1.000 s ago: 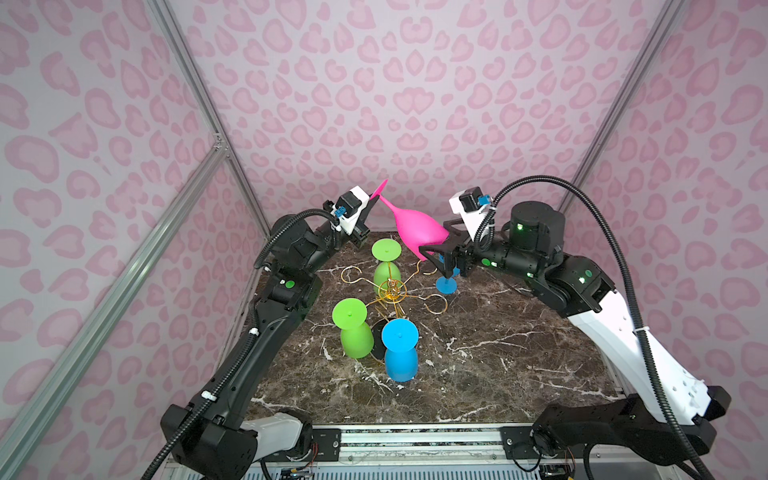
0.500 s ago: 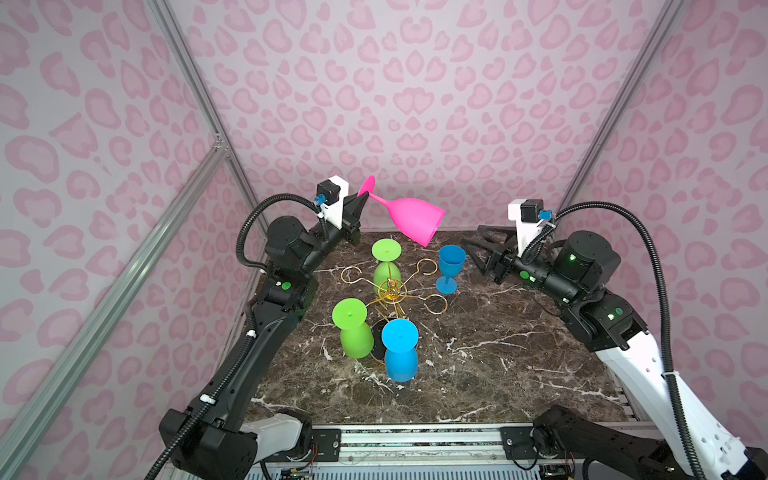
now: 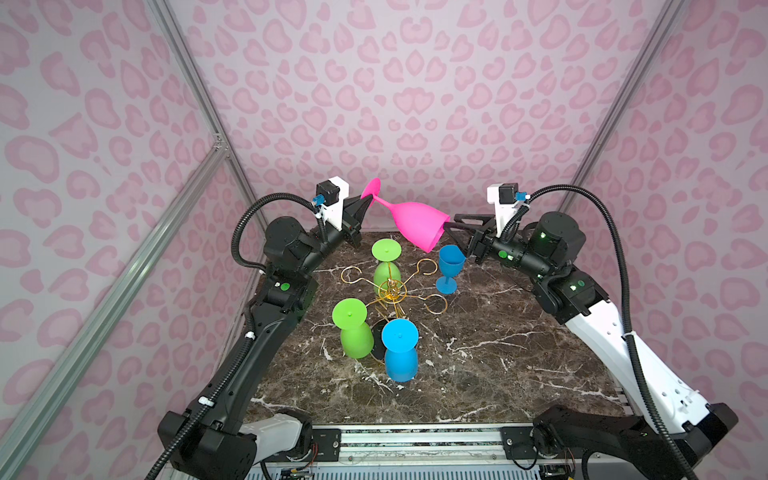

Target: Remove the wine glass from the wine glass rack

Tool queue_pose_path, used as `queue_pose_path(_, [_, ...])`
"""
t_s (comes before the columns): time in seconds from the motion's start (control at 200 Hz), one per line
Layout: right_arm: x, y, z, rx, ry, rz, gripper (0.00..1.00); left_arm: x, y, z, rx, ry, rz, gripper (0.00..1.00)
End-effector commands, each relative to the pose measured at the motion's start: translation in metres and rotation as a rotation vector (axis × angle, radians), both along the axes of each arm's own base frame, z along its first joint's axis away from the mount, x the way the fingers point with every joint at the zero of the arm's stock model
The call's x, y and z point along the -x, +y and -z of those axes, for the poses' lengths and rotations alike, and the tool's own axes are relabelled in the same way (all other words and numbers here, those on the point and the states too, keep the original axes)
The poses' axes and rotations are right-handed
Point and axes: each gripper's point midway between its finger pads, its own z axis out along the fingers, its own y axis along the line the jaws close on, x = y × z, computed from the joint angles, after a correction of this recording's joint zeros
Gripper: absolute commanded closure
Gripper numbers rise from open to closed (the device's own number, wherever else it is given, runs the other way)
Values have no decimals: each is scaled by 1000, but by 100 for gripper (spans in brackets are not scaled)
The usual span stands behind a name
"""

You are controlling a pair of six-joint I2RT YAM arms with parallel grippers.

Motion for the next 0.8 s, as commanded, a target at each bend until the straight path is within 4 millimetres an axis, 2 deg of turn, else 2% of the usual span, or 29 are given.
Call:
queue_pose_path(0.0, [-2,12,-15,-74,-19,-63,53,5,0,-11,24,-26,16,97])
queue_pose_path(0.185, [-10,27,-14,-88,-8,-90,65,4,0,-12,36,-16,22,97])
queue_pose_path(0.38, [-14,33,-15,-95,6,-97,92,0,0,-10,44,-3,16,97])
queue_pose_path(0.45, [-16,32,-15,-94,9,-83,97,-1,0,-10,46,1,11,95])
queue_pose_path(0.49, [-17,30,-15,-88,9,-66,100,-2,1,-10,47,2,6,90])
queue_pose_path(0.535, [-18,26,-14,-76,13,-37,100,-4,2,-9,50,8,-3,78])
queue_pose_path(0.575, [-22,22,-10,-57,23,-8,100,-5,4,-10,55,10,-15,72])
queue_pose_path(0.585, [-20,19,-20,-64,4,-3,100,-5,5,-10,57,12,-17,70])
queue_pose_path(0.61, [-20,16,-25,-59,-5,10,100,-5,5,-10,58,14,-22,66])
queue_pose_path(0.66, [-25,4,-27,-38,2,52,100,-7,8,-11,64,15,-39,57])
queue_pose_path(0.795, [-47,-36,-20,38,61,185,100,-12,23,-13,97,22,-120,43])
